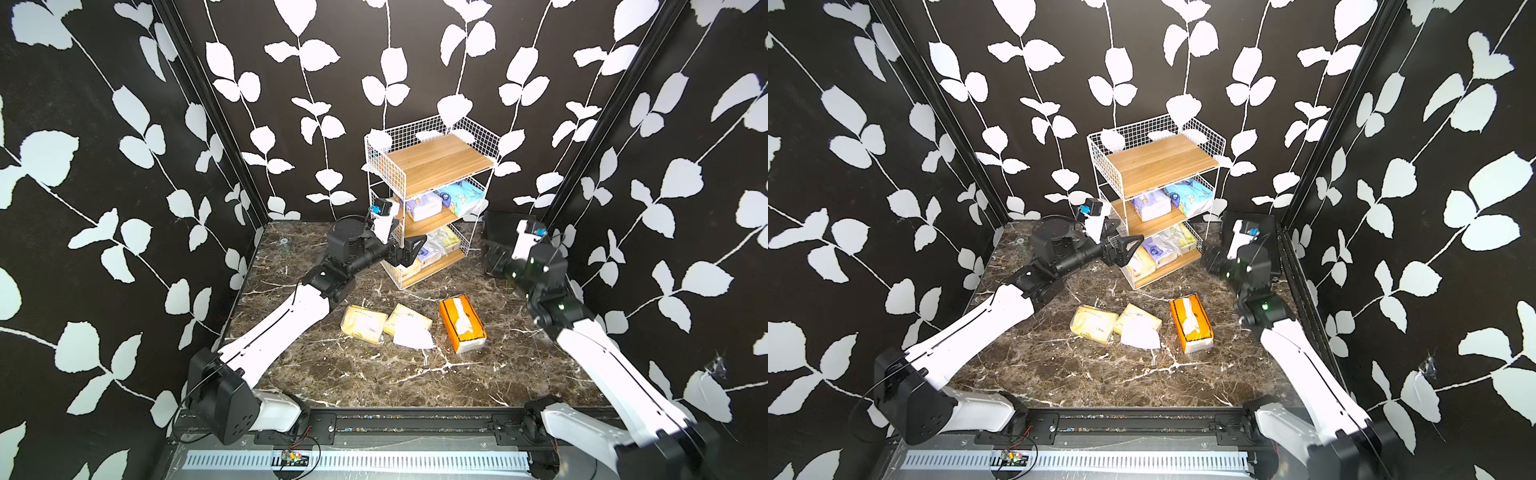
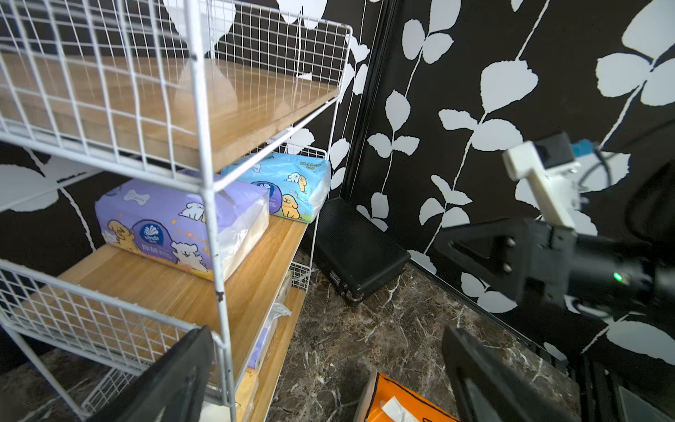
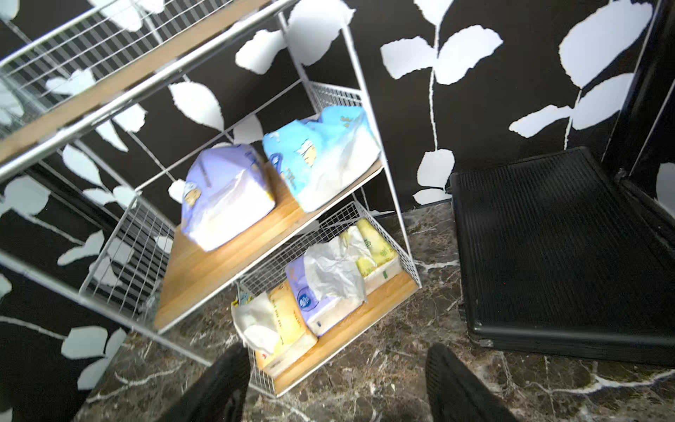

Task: Remove the tissue boxes from the shelf
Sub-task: Adjust the shelf at the center of the board.

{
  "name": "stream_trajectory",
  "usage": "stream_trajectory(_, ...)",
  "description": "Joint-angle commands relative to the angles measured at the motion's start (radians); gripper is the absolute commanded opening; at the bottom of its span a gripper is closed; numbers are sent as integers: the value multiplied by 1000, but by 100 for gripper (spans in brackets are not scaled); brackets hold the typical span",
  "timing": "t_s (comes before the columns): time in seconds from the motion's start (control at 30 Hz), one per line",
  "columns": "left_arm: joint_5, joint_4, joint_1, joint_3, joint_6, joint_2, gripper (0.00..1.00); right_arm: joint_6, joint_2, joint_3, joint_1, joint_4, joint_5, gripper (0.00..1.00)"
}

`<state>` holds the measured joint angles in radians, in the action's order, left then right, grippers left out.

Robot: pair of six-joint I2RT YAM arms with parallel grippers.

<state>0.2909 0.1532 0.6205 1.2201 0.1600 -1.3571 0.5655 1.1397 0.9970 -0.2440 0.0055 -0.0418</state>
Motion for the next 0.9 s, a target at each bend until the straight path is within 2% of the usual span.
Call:
stream_trajectory(0.0, -5, -43, 2, -10, -58, 3, 97, 173, 107, 95, 69, 145, -164, 80)
stream_trajectory(0.23, -64, -23, 1, -91, -88, 39, 99, 282, 292, 201, 120, 294, -281, 86)
stream_trajectory(0.43, -94, -9, 1, -149, -89, 65, 99, 327, 417, 296, 121, 321, -317, 87)
stream_trajectory(0.87, -81, 27, 1, -182, -75, 58, 99, 362, 537, 389, 98, 307, -265, 87)
